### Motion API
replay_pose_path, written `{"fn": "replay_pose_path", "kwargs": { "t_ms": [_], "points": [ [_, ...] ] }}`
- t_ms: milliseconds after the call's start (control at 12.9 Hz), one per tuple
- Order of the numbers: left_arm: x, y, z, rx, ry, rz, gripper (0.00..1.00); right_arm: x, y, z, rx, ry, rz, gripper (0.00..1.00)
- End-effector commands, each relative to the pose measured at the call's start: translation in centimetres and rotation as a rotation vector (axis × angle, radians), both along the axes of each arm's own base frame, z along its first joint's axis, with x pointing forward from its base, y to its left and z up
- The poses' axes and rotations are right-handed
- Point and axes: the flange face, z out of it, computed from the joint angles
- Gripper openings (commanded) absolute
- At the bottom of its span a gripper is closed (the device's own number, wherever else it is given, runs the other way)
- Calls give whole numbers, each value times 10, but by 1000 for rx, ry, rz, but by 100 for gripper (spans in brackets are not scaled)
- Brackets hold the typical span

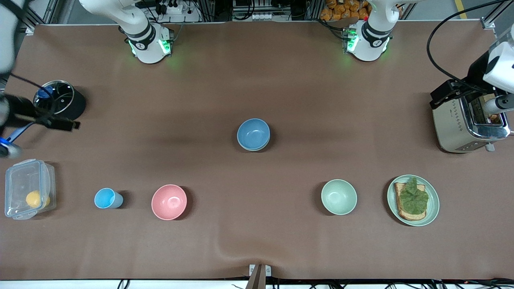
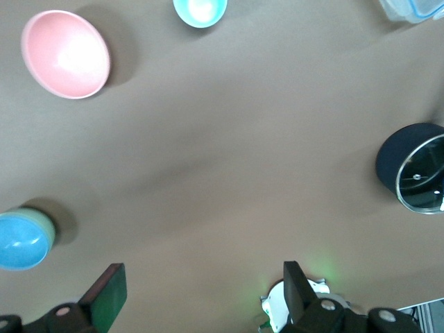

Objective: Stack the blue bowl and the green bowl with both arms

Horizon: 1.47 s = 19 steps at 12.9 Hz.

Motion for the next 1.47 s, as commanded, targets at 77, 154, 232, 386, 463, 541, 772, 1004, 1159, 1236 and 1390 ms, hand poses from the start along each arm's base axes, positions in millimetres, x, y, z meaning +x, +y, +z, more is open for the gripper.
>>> {"fn": "replay_pose_path", "kwargs": {
  "t_ms": [77, 154, 232, 386, 463, 541, 772, 1004, 1159, 1236, 1390],
  "points": [
    [-10, -12, 7, -7, 6, -86, 100, -4, -1, 25, -16, -63, 19, 100],
    [-13, -15, 5, -6, 25, -137, 100, 0, 2, 27, -26, -93, 23, 100],
    [-14, -15, 4, -5, 31, -136, 100, 1, 0, 28, -25, -106, 20, 100],
    [-11, -15, 5, -6, 29, -143, 100, 3, -2, 28, -22, -117, 16, 100],
    [-11, -15, 5, -8, 28, -145, 100, 5, -2, 30, -26, -138, 15, 100],
    [-11, -15, 5, -10, 27, -143, 100, 4, -2, 31, -22, -142, 15, 100],
    [-10, -19, 6, -61, 20, -141, 100, 3, -13, 36, 7, -191, 6, 100],
    [-10, -19, 7, -61, 18, -124, 100, -2, -20, 38, 17, -237, 33, 100],
    [-10, -20, 7, -67, 17, -123, 100, -8, -14, 42, -18, -283, 63, 100],
    [-10, -18, 6, -76, 19, -118, 100, -7, -11, 46, -34, -309, 75, 100],
    [-9, -16, 7, -88, 11, -112, 100, -11, -23, 56, -31, -353, 223, 100]
  ]
}}
